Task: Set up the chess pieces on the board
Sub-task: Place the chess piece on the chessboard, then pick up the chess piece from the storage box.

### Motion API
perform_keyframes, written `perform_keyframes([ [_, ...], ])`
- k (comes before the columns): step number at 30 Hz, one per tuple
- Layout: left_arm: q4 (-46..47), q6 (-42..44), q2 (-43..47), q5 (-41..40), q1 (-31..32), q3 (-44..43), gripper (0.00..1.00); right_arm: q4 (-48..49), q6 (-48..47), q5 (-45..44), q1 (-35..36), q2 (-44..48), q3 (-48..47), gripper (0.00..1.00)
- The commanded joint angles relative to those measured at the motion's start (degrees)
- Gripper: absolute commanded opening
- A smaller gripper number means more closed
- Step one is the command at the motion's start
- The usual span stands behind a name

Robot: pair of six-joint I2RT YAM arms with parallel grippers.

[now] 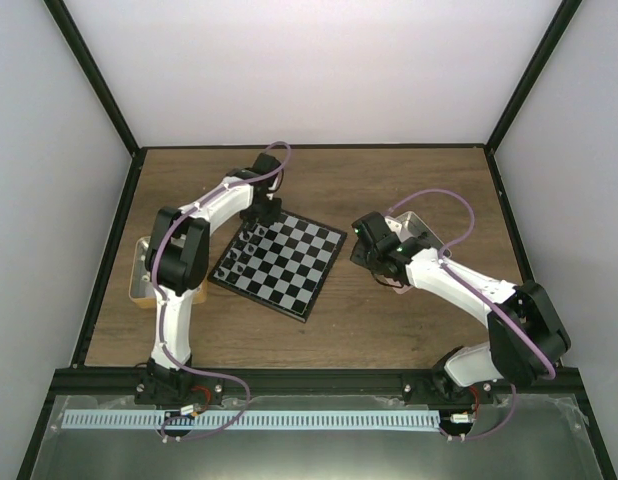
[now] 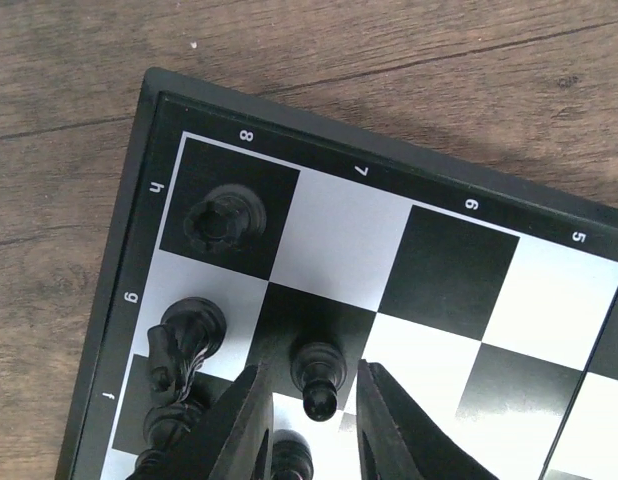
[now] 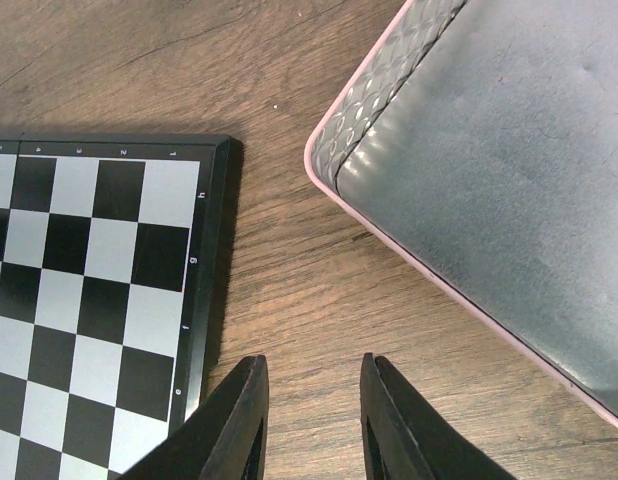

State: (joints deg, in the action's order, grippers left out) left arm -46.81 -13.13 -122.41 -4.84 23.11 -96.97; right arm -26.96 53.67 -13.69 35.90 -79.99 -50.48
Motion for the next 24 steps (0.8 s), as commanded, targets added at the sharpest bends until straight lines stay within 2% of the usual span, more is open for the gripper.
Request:
perform_keyframes([
  [1,-0.3,0.5,0.8,1.4,-0.4,-1.2,0.27,-0.1,0.2,-2.2,-0.6,0.1,-1.6,0.27],
  [7,-0.3,0.2,5.2,2.4,-0.4,-1.4,0.27,-0.6,0.5,-4.1,-5.5,2.6,-0.8,0.27],
  [15,2.6,0.0,16.9,2.5,-0.4,3.8,0.31,3.2,-1.5,-5.4,-18.3,3.8,3.3,0.32],
  [20,6.7,0.4,26.4,3.9,-0.4,11.4,0.35,8.1,-4.6,-2.5,-25.0,-1.3,2.7,0.38],
  [24,8.8,-0.2,32.5,5.1,-0.4,17.4,0.36,8.3,-5.0,-2.1,-27.6,-8.0,-0.9,0.42],
])
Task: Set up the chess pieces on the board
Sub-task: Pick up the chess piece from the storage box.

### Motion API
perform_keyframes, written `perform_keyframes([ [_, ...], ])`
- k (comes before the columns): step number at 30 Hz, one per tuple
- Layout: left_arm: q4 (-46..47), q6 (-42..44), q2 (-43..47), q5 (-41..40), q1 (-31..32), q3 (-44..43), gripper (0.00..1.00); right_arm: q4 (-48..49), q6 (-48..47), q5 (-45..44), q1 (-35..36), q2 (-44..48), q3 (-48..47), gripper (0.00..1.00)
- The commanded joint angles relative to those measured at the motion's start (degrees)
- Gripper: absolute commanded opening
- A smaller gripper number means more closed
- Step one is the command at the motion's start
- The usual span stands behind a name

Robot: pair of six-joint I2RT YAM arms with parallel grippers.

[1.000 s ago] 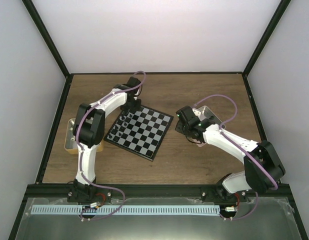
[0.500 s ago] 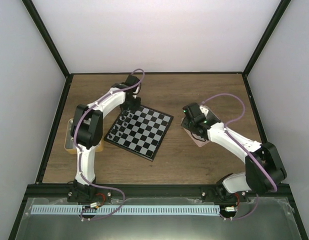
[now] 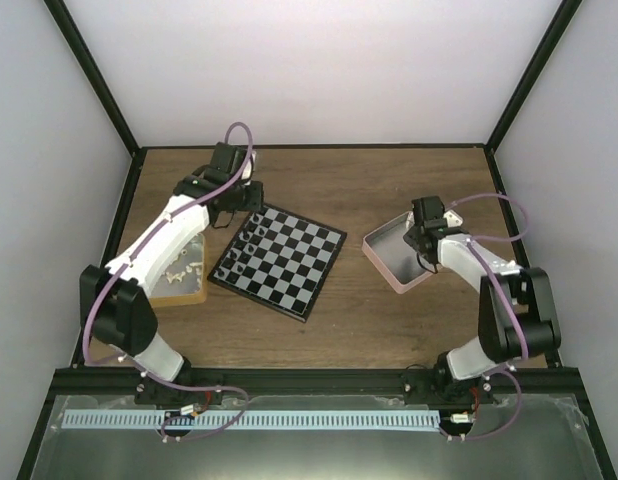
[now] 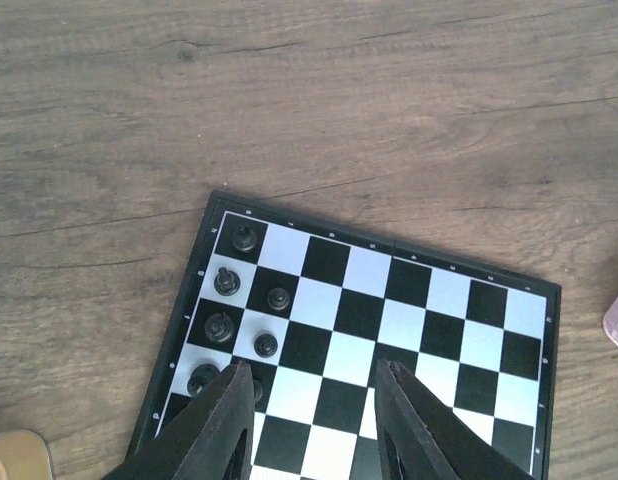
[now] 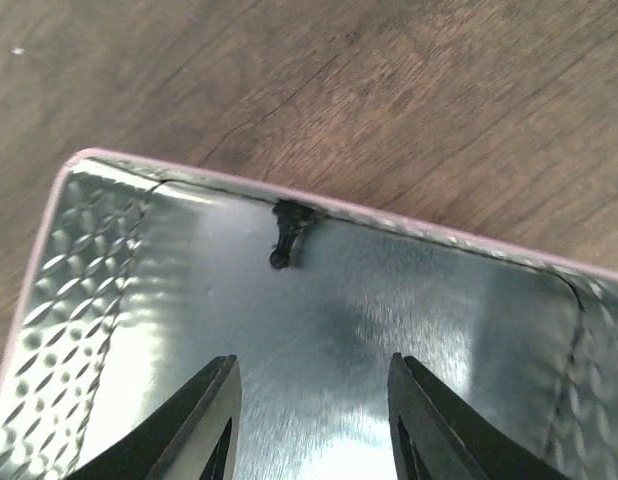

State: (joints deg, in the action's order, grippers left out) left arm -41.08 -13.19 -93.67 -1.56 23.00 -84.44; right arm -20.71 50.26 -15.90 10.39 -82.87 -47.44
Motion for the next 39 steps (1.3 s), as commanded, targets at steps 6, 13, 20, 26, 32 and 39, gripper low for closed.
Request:
perform_keyframes([
  [6,5.8,-1.4,9.8,4.1,-0.2,11.5,0.37,3.1,-1.1,-2.3,-3.6,-12.3,-7.9,0.42],
  [13,7.2,-1.6,10.8,5.6,-0.2,13.6,0.37,3.0,-1.0,-2.4,-3.8,-18.5,-11.9,0.41],
  [20,7.9,-1.3,10.0,6.5,-0.3,13.6,0.37,1.5,1.2,-3.8,-3.8,-20.9,-12.8,0.36],
  [26,8.3,-1.4,9.7,7.0,-0.2,13.9,0.37,1.7,1.2,-3.0,-3.8,-20.9,-12.1,0.2],
  [32,8.6,-1.3,9.8,6.7,-0.2,13.8,0.37,3.5,-3.0,1.6,-3.8,-17.8,-10.5,0.03],
  [39,9.2,-1.6,9.7,7.0,-0.2,13.8,0.37,1.8,-8.3,12.3,-3.4,-9.6,-7.1,0.01],
])
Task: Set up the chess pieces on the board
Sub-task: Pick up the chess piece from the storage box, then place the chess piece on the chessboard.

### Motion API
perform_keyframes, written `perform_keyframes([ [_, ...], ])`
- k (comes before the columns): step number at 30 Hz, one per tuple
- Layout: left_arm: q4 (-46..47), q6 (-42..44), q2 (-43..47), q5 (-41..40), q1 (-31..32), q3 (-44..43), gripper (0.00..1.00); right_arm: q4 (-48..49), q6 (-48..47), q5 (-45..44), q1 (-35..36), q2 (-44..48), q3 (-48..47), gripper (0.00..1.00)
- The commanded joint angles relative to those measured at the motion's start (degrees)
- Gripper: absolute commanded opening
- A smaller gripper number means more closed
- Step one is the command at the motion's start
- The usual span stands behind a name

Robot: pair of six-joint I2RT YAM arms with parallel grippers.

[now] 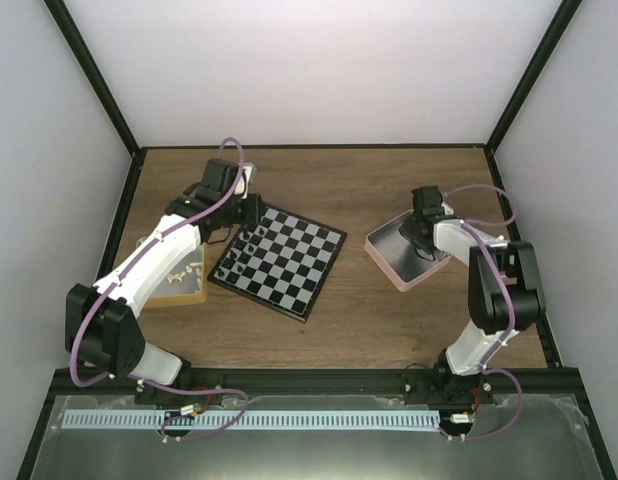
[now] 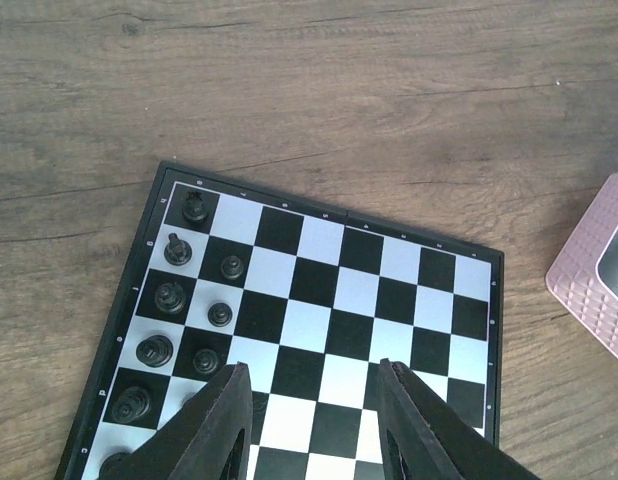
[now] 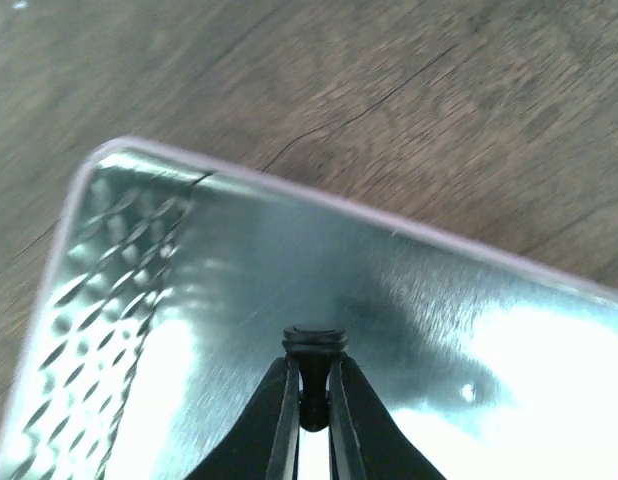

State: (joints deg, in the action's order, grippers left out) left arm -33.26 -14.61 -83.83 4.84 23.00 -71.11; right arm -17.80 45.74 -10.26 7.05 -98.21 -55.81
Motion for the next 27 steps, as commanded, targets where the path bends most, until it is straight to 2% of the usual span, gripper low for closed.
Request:
perform_keyframes([
  [1,1.4,-0.2,0.0,0.7,-0.2,0.4,0.37,-1.6,-4.4,8.5,0.2,7.2,1.5,0.01],
  [5,2.0,-0.6,0.3,0.2,-0.2,0.5,0.37,-3.5,-5.7,15.3,3.3,12.0,2.2,0.01],
  [10,3.3,-1.8,0.9,-0.4,-0.3,1.0,0.37,-5.0,-4.4,20.9,13.0,13.0,1.3,0.01],
  [19,3.2,-2.0,1.1,0.3,-0.2,1.7,0.37,-4.4,-1.0,23.4,29.1,3.5,-4.6,0.01],
  [27,2.8,-1.6,1.3,0.3,-0.2,2.5,0.37,-5.1,-1.9,24.5,35.0,-3.6,-10.4,0.04],
])
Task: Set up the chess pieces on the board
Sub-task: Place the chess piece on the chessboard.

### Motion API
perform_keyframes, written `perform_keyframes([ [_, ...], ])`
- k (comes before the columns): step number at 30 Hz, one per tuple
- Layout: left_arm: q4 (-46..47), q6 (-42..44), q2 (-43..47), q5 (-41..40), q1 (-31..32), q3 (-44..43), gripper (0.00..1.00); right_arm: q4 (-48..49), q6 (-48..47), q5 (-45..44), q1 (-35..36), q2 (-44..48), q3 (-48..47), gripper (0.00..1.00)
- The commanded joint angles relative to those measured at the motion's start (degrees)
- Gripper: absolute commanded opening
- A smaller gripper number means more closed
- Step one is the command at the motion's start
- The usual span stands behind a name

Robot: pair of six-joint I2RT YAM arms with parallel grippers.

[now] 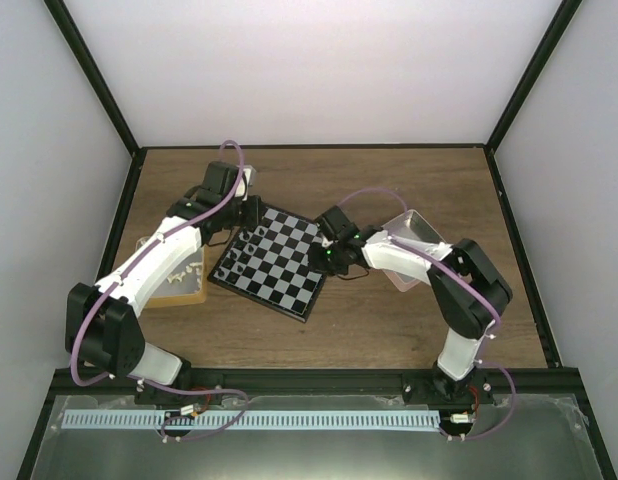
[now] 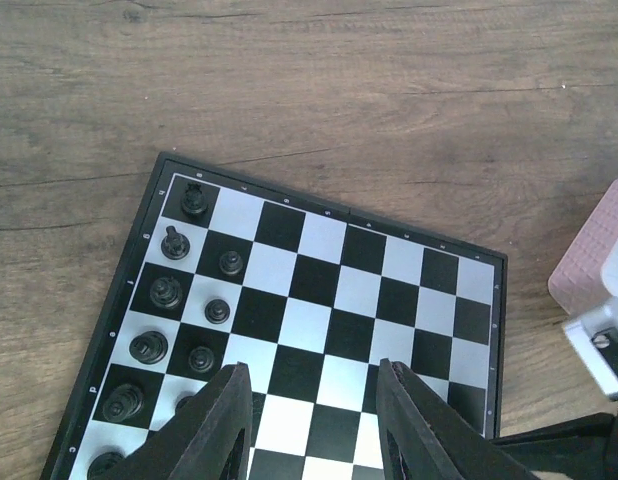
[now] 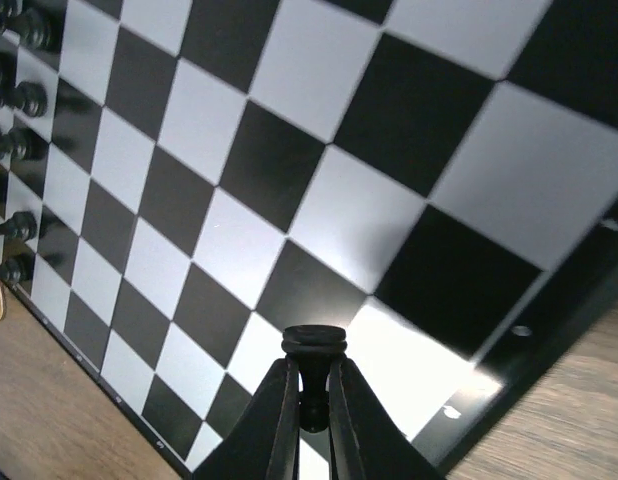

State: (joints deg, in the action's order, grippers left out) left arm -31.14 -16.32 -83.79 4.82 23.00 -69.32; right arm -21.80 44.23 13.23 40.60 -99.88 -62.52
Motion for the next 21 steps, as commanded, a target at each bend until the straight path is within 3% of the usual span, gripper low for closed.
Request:
perform_keyframes([
  [1,0.8,0.2,1.1,0.3,-0.2,0.7,0.37,-1.5,-0.7,1.3,1.7,-2.4,-4.4,0.05],
  [10,0.7,0.9,0.5,1.9,-0.2,0.9,0.37,-2.8,-2.1,0.6,1.9,-3.5,-7.3,0.26],
  [15,-0.2,2.2,-0.6,4.7,0.6,0.9,0.38,-3.0,-1.1,-1.7,1.9,-3.0,-7.5,0.27],
  [21,-2.9,3.5,-3.4,5.7,5.5,1.7,0.46,-2.0,4.3,-12.0,0.3,3.5,-2.1,0.26],
])
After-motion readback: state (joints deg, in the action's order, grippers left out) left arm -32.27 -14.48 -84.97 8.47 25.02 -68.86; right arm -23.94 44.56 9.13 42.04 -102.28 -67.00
